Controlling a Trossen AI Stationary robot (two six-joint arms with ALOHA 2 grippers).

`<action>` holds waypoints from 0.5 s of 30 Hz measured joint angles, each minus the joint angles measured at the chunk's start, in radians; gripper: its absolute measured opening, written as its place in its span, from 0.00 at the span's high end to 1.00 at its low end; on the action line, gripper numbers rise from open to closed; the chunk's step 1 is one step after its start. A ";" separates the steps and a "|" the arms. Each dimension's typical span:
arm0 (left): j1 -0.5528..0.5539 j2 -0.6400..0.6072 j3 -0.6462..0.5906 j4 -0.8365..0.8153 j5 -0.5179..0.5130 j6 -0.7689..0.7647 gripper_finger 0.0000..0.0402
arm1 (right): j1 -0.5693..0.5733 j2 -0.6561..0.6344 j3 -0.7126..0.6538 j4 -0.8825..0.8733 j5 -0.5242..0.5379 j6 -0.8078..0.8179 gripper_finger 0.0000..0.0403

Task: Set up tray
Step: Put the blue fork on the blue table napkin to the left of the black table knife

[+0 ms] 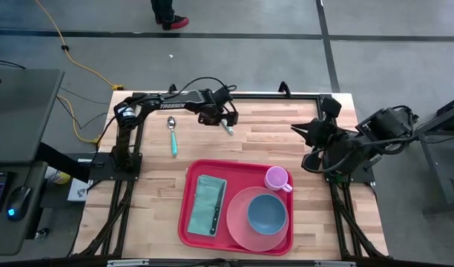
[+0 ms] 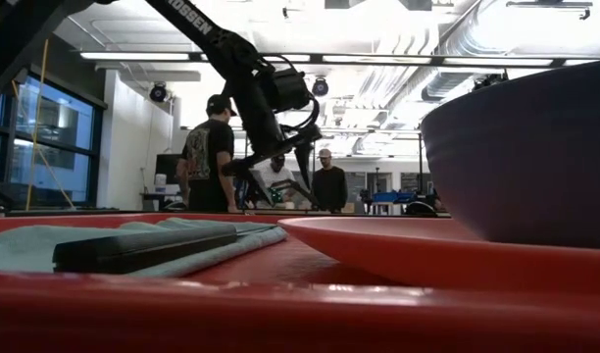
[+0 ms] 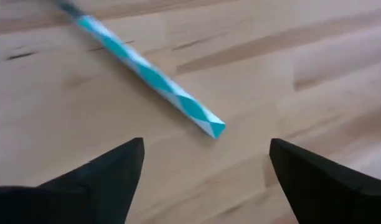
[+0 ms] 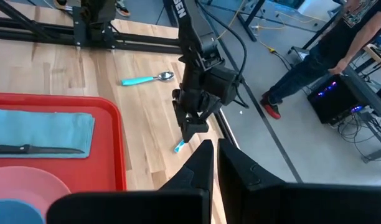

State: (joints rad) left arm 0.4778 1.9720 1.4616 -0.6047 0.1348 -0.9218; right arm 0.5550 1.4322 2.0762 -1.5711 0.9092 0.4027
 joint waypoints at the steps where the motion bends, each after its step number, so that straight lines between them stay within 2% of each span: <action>1: 0.000 0.000 0.000 -0.007 -0.018 -0.024 0.05 | 0.004 0.000 0.000 0.000 -0.001 0.000 1.00; 4: 0.000 0.000 0.000 0.001 -0.059 -0.090 0.06 | 0.018 0.000 0.000 0.000 0.000 0.003 1.00; 12: -0.009 0.005 0.000 0.042 -0.083 -0.228 0.18 | 0.048 0.000 0.000 0.000 0.004 0.009 1.00; 15: -0.010 0.010 0.000 0.061 -0.081 -0.235 0.22 | 0.061 0.000 0.000 0.000 0.016 0.009 1.00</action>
State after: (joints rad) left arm 0.4679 1.9816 1.4612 -0.5434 0.0543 -1.1571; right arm 0.6155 1.4326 2.0766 -1.5711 0.9251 0.4114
